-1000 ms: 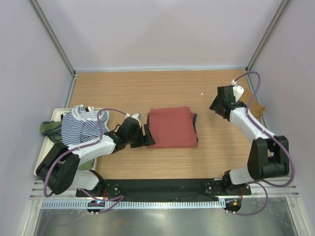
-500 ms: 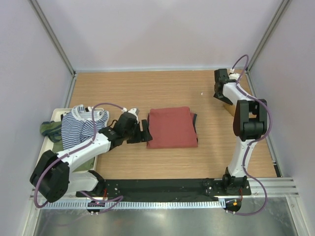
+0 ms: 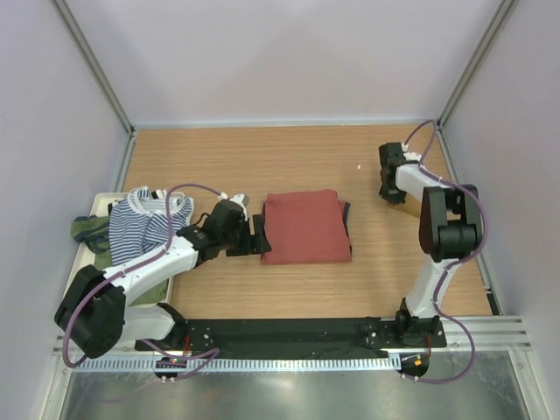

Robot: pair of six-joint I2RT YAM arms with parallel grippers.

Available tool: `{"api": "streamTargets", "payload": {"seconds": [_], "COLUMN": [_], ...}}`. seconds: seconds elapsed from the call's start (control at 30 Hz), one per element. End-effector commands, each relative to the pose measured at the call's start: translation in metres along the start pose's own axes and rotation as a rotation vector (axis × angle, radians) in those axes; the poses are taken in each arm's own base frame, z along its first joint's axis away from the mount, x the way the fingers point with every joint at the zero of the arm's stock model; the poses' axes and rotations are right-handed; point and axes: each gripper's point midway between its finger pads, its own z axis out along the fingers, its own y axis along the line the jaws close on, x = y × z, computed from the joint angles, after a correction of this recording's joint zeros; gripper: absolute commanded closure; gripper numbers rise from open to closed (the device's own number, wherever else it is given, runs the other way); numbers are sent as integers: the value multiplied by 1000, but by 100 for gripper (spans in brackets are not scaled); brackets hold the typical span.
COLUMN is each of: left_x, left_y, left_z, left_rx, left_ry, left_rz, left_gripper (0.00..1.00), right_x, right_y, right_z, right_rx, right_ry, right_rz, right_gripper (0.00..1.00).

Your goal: Fold and stack the tank tops

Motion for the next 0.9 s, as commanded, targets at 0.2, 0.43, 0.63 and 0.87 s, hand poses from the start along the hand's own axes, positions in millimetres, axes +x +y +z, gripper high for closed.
{"api": "streamTargets", "payload": {"seconds": [0.2,0.43,0.63,0.87], "left_x": [-19,-29,-45,-47], "left_y": [-29,-65,-118,-140], "left_z": [-2,11,30,88], "left_rx": [75,157,199,191], "left_ry": [-3,23,-7,81], "left_rz": [23,13,58,38], "left_gripper": [27,25,25,25], "right_x": [150,130,67,38], "right_y": [22,26,19,6], "right_z": [-117,-163,-175,-154], "right_rx": [-343,-452,-587,-601], "right_ry": [103,21,-13,-32], "right_rz": [-216,-172,-61,72], "right_gripper": [80,26,31,32]}}
